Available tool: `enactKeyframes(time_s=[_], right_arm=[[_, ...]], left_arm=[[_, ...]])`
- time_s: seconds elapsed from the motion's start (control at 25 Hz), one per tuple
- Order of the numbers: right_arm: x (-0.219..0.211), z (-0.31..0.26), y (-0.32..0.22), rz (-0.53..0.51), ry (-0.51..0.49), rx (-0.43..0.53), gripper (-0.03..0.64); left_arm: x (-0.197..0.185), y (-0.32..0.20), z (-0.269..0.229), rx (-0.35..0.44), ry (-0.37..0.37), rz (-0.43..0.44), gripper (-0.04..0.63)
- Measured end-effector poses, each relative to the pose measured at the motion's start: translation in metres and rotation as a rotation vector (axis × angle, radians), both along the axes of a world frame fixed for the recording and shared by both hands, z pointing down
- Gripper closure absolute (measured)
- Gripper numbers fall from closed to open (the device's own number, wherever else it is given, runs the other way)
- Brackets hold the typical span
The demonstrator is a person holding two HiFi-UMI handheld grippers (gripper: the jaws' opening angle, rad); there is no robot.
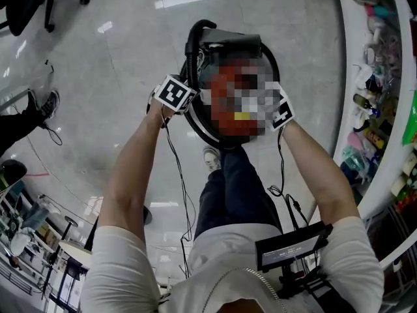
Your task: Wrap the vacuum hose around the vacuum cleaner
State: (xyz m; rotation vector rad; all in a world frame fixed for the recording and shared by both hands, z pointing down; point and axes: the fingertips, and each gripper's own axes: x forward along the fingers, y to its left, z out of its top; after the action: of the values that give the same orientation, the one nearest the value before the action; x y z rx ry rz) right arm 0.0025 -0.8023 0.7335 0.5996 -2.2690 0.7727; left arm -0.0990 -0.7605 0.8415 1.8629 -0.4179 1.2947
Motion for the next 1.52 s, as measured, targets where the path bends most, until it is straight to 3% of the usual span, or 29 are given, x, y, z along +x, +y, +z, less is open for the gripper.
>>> enactKeyframes(time_s=[0.2,0.44,0.6,0.72,0.88,1.04,1.2,1.32,1.52], right_arm=[[-0.031,0.027,-0.017,-0.603,0.272,0.313,0.454],[-0.070,0.066,-0.029,-1.156,0.469,0.588,0.454],[-0.091,0.095,-0.022,-1.489,0.525,0.741,0.406],[-0.100,0.117,-0.014,-1.642,0.570,0.796,0.371],[-0.107,0.143,-0.009,-1.738,0.669,0.896,0.370],[-0.115,0.141,-0.018,-1.674,0.774,0.972,0.420],[-0.109,0.125,-0.024,-1.589,0.865,0.977,0.426],[-0.096,0.101,-0.043,-1.548,1.014,1.005,0.428],[-0.058,0.068,-0.058,-1.452,1.223,0.910,0.431]], left_arm=[[0.005,0.000,0.000,0.021,0.023,-0.017,0.364],[0.007,-0.004,0.001,0.049,0.058,-0.039,0.364],[0.013,-0.007,0.000,0.078,0.119,-0.058,0.364],[0.011,-0.007,-0.004,0.098,0.134,-0.063,0.365],[0.011,-0.004,-0.005,0.114,0.158,-0.072,0.365],[0.005,-0.006,-0.009,0.156,0.161,-0.079,0.365],[0.005,-0.009,-0.024,0.231,0.178,-0.037,0.365],[0.013,-0.020,-0.041,0.303,0.197,0.001,0.365],[0.040,-0.029,-0.074,0.407,0.255,0.110,0.365]])
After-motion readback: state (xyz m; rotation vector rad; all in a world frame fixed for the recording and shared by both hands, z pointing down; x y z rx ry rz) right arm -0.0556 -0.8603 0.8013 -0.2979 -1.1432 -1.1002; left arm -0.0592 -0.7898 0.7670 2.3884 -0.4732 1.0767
